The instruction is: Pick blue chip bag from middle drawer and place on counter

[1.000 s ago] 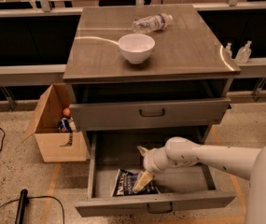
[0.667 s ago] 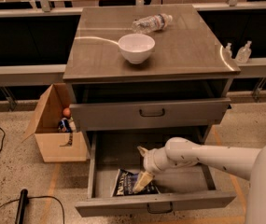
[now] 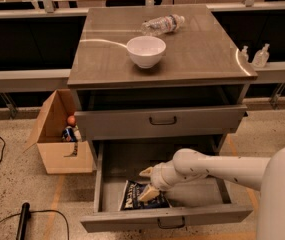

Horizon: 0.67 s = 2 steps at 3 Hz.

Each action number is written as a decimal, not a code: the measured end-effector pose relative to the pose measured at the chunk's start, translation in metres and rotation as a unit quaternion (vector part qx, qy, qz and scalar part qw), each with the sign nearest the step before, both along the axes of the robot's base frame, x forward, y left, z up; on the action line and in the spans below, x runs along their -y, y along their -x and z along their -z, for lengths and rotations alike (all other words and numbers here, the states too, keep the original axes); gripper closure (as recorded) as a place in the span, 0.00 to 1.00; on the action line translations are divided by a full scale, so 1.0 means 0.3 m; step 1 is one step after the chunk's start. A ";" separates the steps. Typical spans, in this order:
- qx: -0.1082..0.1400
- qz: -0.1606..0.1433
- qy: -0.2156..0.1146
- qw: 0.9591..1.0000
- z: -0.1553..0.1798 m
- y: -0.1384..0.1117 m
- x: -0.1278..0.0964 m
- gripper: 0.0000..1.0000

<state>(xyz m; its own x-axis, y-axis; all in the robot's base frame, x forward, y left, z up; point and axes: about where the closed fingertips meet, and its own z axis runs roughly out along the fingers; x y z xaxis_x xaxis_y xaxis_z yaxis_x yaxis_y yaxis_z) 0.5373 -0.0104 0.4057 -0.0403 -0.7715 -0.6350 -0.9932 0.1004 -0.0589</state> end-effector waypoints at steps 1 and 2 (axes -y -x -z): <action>-0.002 -0.005 -0.001 1.000 0.001 0.000 -0.006 0.61; 0.000 -0.006 -0.003 1.000 -0.005 -0.009 -0.004 0.84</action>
Offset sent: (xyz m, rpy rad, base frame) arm 0.0083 -0.0024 0.0062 0.0106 -0.0101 0.0067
